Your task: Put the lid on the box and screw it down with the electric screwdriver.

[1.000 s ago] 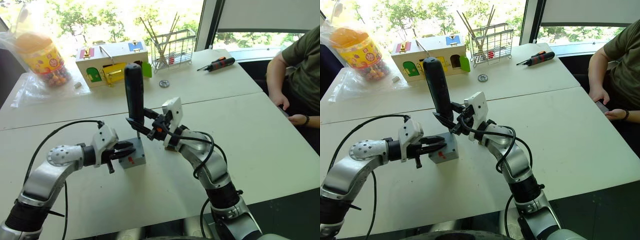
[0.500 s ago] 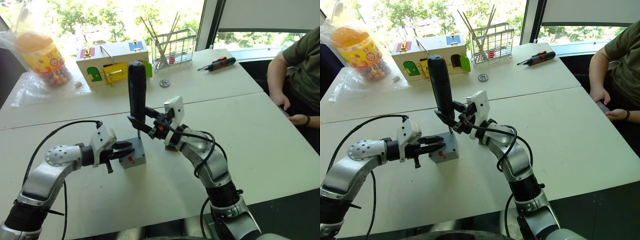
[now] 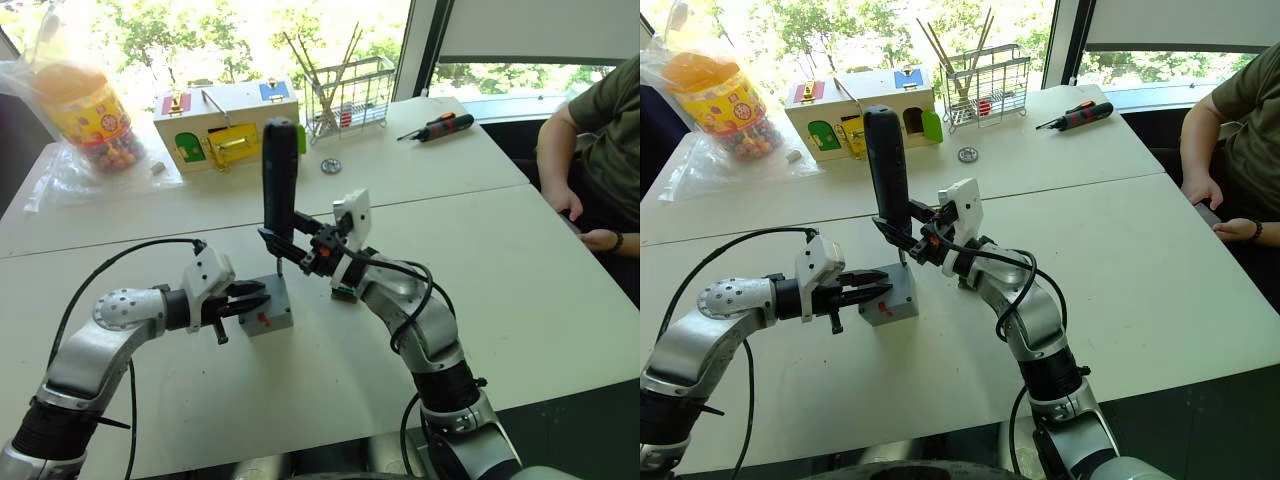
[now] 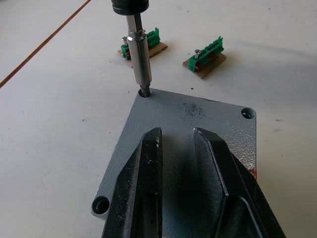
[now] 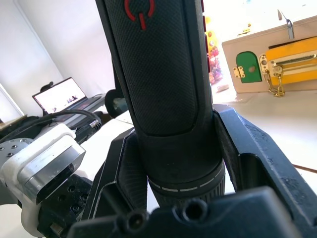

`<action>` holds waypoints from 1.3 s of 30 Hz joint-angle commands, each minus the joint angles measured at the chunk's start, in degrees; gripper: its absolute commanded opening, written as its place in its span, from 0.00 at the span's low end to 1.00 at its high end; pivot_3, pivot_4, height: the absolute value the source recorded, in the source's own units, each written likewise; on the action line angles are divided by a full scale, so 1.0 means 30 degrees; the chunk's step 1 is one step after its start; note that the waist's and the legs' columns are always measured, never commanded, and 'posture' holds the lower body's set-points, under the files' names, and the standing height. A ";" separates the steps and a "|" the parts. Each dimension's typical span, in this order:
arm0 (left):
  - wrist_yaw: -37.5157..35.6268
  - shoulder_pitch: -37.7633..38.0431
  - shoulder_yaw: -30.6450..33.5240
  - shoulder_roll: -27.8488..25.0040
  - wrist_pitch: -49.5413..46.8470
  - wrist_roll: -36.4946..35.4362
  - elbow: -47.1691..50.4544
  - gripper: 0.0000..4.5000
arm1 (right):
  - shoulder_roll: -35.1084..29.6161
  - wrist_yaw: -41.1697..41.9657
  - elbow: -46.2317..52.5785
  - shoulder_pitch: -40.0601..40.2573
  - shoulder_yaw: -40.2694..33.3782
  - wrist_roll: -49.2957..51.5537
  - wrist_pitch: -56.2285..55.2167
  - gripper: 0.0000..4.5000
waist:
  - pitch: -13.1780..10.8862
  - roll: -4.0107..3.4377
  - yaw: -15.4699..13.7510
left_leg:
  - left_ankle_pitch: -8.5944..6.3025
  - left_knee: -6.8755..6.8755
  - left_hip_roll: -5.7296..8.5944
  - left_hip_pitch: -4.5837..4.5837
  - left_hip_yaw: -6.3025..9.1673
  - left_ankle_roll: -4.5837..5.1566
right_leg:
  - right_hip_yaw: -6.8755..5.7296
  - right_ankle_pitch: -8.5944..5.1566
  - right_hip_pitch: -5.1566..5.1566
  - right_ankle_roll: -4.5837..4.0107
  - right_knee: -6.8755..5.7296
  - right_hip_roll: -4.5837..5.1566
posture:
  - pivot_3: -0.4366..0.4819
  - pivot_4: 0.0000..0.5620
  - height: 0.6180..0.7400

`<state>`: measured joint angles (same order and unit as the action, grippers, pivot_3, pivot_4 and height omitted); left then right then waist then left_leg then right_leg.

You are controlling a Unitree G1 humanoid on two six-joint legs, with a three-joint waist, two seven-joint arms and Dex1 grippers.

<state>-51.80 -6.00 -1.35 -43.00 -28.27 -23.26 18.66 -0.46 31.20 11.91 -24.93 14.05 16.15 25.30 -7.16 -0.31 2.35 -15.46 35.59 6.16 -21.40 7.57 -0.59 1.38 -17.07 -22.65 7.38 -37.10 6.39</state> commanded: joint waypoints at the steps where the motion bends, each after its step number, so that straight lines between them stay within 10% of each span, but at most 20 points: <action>1: 0.0168 0.0455 -0.0766 -0.0153 -0.0964 0.0544 -0.0522 0.22 | 0.0729 0.0333 0.1187 -0.0564 0.0133 0.1204 -0.0187 0.38 | -0.0001 -0.0001 0.0004 | 0.0000 0.0000 0.0000 0.0000 -0.0001 0.0000 | -0.0001 0.0000 0.0000 0.0000 0.0000 0.0000 | 0.48 0.27 1.00; 39: -0.0153 0.0036 0.0599 -0.0422 -0.1680 -0.0839 -0.0820 0.22 | -0.0538 -0.0268 0.0948 -0.0602 0.0152 0.0547 -0.1591 0.38 | -0.0165 0.0019 -0.0064 | 0.0007 -0.0015 0.0005 -0.0025 0.0006 -0.0013 | -0.0004 0.0000 -0.0029 -0.0001 0.0005 0.0006 | 0.48 0.27 1.00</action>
<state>-52.78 -6.95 1.43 -44.26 -31.90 -26.87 17.99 -2.45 29.89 12.63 -25.43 14.43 17.62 22.97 -7.66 -0.25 2.16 -15.43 35.55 6.18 -21.47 7.59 -0.62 1.37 -17.07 -22.74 7.38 -37.08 6.41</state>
